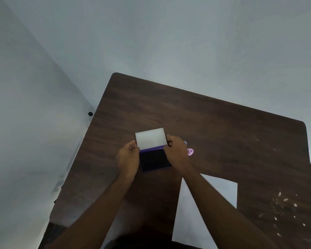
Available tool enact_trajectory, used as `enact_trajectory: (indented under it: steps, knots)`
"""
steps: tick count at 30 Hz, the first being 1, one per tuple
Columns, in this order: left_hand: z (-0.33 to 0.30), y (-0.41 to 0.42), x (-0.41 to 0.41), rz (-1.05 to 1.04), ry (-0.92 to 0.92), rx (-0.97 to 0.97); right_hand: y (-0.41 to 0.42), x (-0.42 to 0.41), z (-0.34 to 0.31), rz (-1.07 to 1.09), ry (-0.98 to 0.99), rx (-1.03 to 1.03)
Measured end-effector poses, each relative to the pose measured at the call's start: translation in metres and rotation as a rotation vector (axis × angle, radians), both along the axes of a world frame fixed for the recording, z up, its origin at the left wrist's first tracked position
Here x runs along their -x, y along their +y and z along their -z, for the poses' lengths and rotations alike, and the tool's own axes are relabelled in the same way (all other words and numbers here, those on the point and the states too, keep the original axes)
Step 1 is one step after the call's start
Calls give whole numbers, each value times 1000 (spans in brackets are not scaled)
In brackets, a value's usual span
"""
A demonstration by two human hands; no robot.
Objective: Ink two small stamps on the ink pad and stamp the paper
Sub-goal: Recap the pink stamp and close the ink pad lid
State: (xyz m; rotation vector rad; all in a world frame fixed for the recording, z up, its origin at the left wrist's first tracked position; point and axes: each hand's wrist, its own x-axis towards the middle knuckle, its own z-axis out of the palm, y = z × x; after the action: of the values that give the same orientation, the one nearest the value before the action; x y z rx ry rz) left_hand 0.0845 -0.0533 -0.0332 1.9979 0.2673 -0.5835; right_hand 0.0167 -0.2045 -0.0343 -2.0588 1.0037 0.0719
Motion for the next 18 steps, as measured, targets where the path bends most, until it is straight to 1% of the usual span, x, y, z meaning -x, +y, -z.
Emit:
enact_trajectory:
  steps: [4, 10, 18]
  knots:
    - [0, 1, 0, 25, 22, 5, 1, -1, -1, -19, -14, -66]
    - [1, 1, -1, 24, 22, 9, 3, -2, -2, -10, -14, -65]
    - [-2, 6, -3, 22, 15, 66, 6, -2, -10, 41, -45, -84]
